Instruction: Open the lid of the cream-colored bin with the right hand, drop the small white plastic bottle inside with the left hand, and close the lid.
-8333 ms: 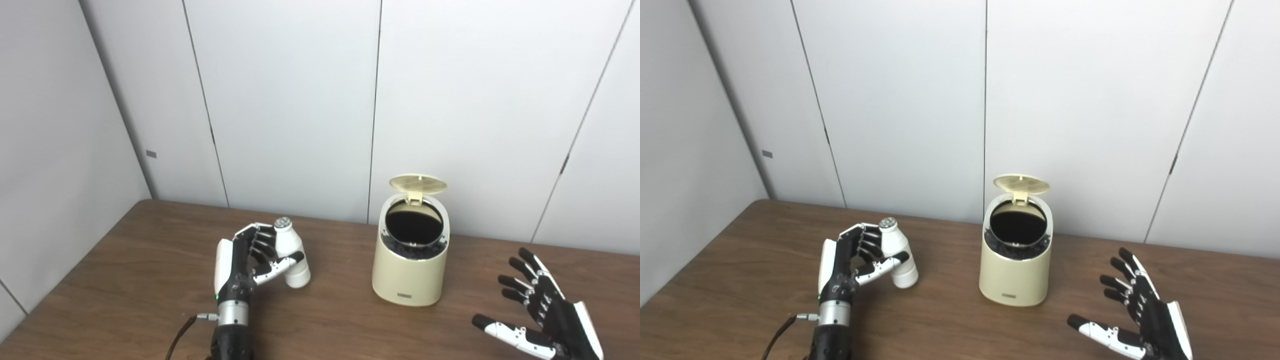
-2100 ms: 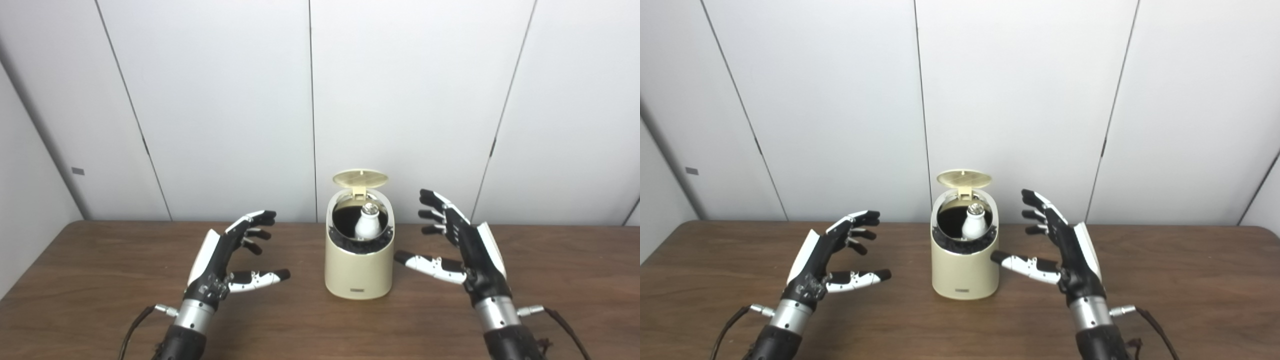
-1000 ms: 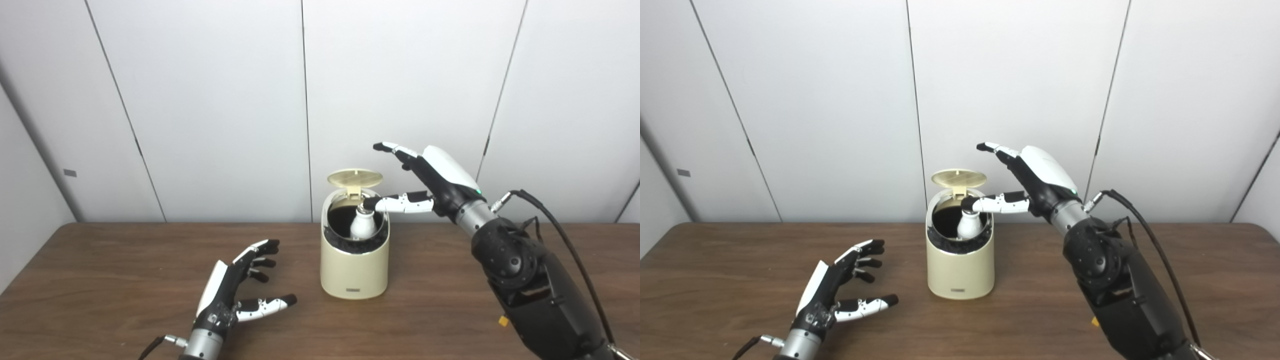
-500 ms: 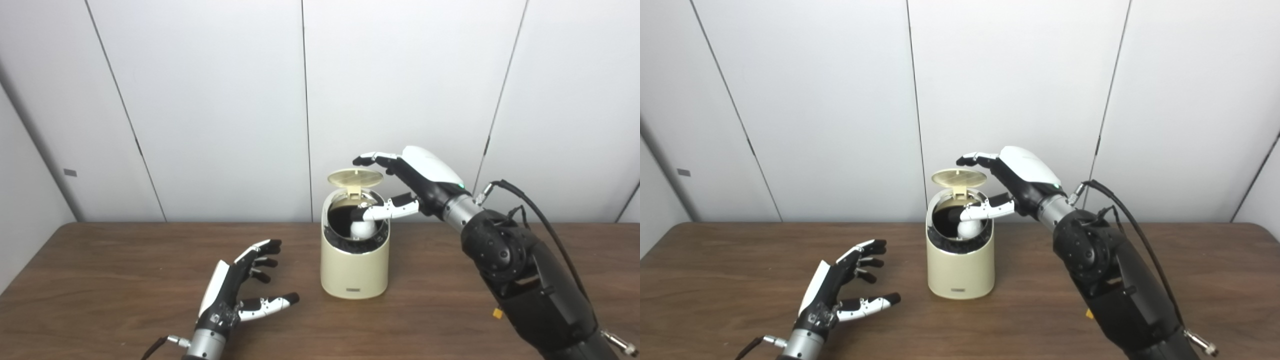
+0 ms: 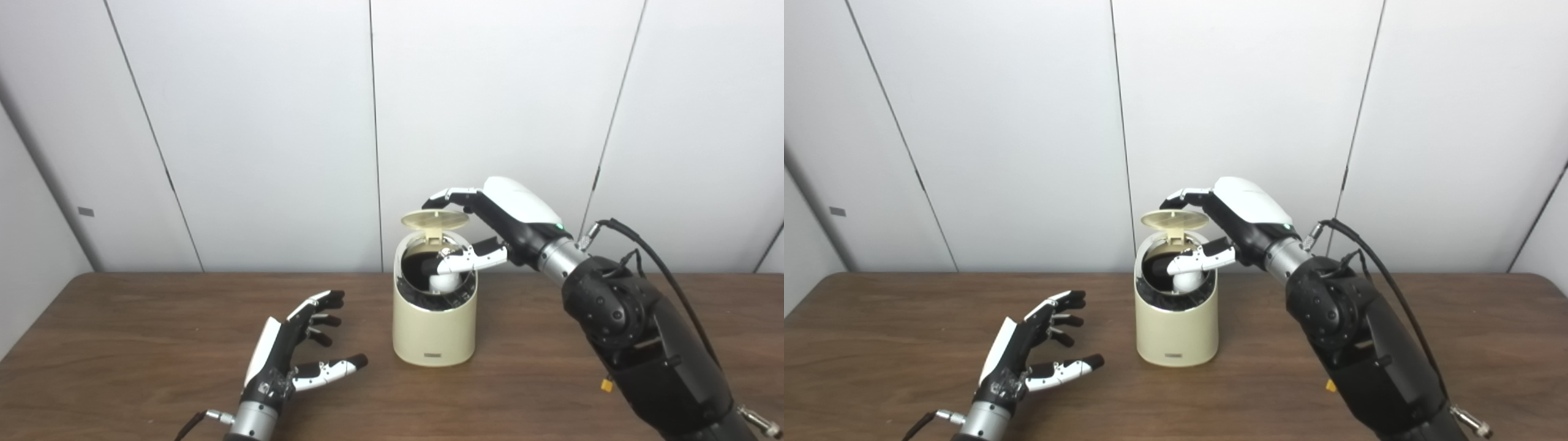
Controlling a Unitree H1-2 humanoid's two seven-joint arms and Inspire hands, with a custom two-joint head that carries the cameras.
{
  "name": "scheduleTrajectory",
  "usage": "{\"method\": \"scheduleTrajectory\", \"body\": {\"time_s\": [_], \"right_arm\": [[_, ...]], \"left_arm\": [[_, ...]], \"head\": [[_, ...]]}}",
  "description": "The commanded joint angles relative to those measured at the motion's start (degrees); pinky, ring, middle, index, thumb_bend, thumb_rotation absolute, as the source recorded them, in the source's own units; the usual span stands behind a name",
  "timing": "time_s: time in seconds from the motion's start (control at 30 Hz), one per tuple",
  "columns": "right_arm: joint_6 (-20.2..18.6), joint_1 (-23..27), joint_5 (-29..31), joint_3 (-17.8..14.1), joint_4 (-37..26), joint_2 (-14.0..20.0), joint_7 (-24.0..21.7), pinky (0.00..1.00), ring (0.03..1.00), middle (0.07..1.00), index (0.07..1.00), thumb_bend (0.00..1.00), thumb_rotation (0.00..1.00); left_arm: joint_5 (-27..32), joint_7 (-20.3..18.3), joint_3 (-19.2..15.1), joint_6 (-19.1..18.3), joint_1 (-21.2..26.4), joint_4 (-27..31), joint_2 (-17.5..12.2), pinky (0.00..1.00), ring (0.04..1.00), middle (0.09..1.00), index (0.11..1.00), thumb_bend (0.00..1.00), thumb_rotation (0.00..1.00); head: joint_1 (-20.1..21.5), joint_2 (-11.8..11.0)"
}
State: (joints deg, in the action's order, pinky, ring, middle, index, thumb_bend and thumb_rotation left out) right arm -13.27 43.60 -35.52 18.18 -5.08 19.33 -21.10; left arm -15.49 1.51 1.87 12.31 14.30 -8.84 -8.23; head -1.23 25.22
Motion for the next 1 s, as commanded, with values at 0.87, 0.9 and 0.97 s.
{"method": "scheduleTrajectory", "body": {"time_s": [0.87, 0.9, 0.97], "right_arm": [[1.24, -0.82, -1.63, -0.03, -4.08, 1.61, -4.00, 0.85, 0.886, 0.765, 0.745, 0.65, 0.57], [1.36, -0.92, -1.79, -0.01, -4.19, 1.70, -4.12, 0.85, 0.888, 0.767, 0.747, 0.64, 0.56], [1.96, -1.15, -1.87, 0.03, -4.28, 1.92, -4.03, 0.85, 0.888, 0.766, 0.747, 0.65, 0.55]], "left_arm": [[-0.07, 1.45, -0.33, 1.25, 2.21, 1.85, -0.01, 0.56, 0.721, 0.790, 0.832, 0.81, 0.31], [-0.12, 1.45, -0.32, 1.16, 2.21, 1.91, 0.00, 0.57, 0.723, 0.791, 0.832, 0.81, 0.32], [0.07, 1.39, -0.35, 0.99, 2.15, 2.03, 0.12, 0.57, 0.723, 0.789, 0.832, 0.81, 0.31]], "head": [[-0.84, 1.67], [-0.84, 1.67], [-0.96, 1.87]]}}
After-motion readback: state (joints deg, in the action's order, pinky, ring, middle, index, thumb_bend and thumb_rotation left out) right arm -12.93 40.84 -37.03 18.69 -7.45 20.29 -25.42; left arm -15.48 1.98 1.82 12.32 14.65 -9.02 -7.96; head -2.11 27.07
